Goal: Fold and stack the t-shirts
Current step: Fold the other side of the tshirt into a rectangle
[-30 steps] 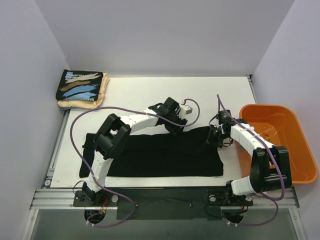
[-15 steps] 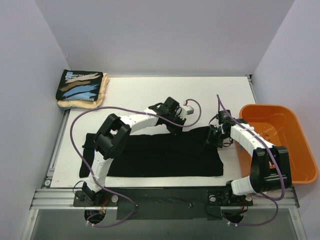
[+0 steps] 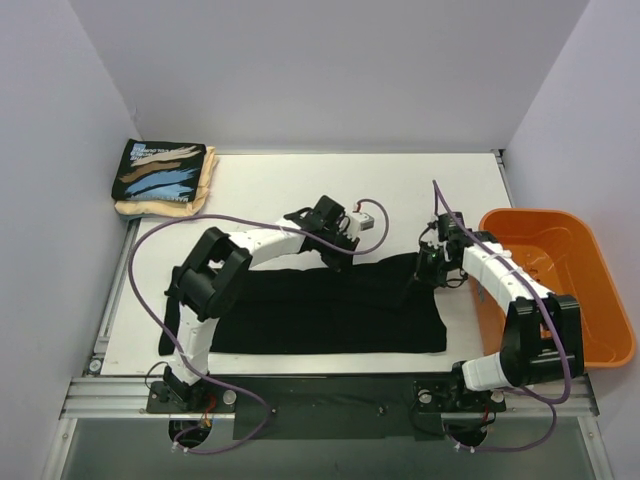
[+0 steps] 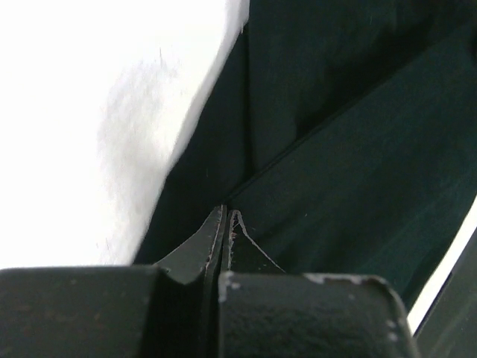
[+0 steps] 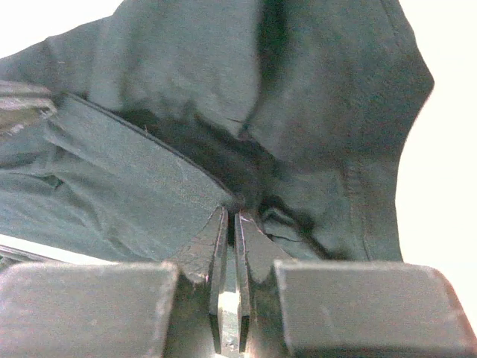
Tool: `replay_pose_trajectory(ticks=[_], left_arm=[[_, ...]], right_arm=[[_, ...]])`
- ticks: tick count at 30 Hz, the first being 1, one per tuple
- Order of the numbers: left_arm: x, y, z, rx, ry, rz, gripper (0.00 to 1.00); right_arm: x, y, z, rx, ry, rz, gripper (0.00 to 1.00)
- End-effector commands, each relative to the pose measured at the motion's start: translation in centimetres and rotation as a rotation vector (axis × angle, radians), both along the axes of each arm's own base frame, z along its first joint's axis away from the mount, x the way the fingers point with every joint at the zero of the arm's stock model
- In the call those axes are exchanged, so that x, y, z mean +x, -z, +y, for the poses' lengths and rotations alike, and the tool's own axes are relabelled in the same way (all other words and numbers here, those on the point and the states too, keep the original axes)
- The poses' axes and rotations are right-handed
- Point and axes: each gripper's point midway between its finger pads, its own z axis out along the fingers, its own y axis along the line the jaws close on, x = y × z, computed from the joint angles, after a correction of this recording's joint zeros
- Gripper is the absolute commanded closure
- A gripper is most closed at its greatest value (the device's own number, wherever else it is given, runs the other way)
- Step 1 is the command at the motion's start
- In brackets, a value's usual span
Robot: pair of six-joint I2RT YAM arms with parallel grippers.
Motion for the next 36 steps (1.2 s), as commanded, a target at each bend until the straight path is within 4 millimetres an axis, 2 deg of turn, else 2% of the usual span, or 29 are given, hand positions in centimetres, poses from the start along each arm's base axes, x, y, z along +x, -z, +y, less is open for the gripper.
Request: replay_pose_trajectory(ticks=[1, 2, 4, 6, 9, 12, 16, 23, 25, 26, 27, 28, 30, 32, 34, 35, 36], left_arm=[[-2.4, -3.3, 1.4, -0.087, 0.002, -0.006, 1.00], [-2.9, -3.2, 1.8, -0.090, -0.005, 0.003, 1.00], [-2.6, -3.7, 2.0, -0.089, -0.015, -0.009, 1.00], [-1.6, -4.4, 2.3, -0.088, -0.048, -0.022, 1.00], [0.1, -5.2, 2.8, -0.101, -0.100, -0.031, 1.00], [1.2, -4.6, 3.2, -0.072, -0.140, -0.057, 1.00], [1.1, -3.1, 3.2, -0.056, -0.149, -0.046, 1.00], [0.3, -1.8, 2.7, -0.043, -0.120, -0.035, 1.00], [0.6, -1.7, 2.8, -0.028, -0.130, -0.045, 1.00], [0.6, -1.5, 3.1, -0.009, -0.135, -0.041, 0.95], [1.3, -1.9, 3.3, 0.008, -0.147, -0.069, 0.76], [1.7, -2.4, 3.5, 0.018, -0.152, -0.086, 0.62], [2.9, -3.3, 4.2, 0.053, -0.186, -0.135, 0.52], [3.5, -4.5, 4.6, 0.057, -0.187, -0.176, 0.48], [3.6, -5.9, 4.9, 0.056, -0.178, -0.211, 0.46], [3.3, -6.6, 4.9, 0.060, -0.144, -0.243, 0.45], [2.8, -7.0, 4.4, 0.043, -0.095, -0.252, 0.45]], right_arm=[[1.0, -2.2, 1.2, -0.008, -0.125, -0.065, 1.00], [1.1, -2.2, 1.3, -0.011, -0.136, -0.069, 1.00], [1.5, -2.2, 1.4, -0.013, -0.137, -0.075, 1.00], [2.1, -2.4, 1.4, -0.019, -0.142, -0.096, 1.00], [3.9, -2.8, 1.3, -0.034, -0.159, -0.170, 1.00], [5.4, -2.0, 0.8, -0.060, -0.161, -0.178, 1.00], [7.1, -1.2, 0.5, -0.057, -0.159, -0.177, 1.00], [7.3, 0.4, 0.7, -0.054, -0.166, -0.125, 1.00], [7.3, 0.4, 0.8, -0.051, -0.166, -0.118, 0.89], [7.4, 0.2, 0.7, -0.056, -0.160, -0.111, 0.70], [7.4, -0.1, 0.6, -0.059, -0.151, -0.110, 0.63], [7.4, -0.5, 0.3, -0.079, -0.137, -0.111, 0.58], [7.4, -1.5, -0.6, -0.124, -0.082, -0.127, 0.54], [6.9, -3.4, -1.5, -0.158, -0.015, -0.143, 0.52], [5.5, -4.2, -2.2, -0.185, 0.034, -0.127, 0.50], [4.1, -3.6, -2.4, -0.194, 0.039, -0.080, 0.49], [3.4, -3.9, -2.2, -0.178, 0.057, -0.073, 0.48]])
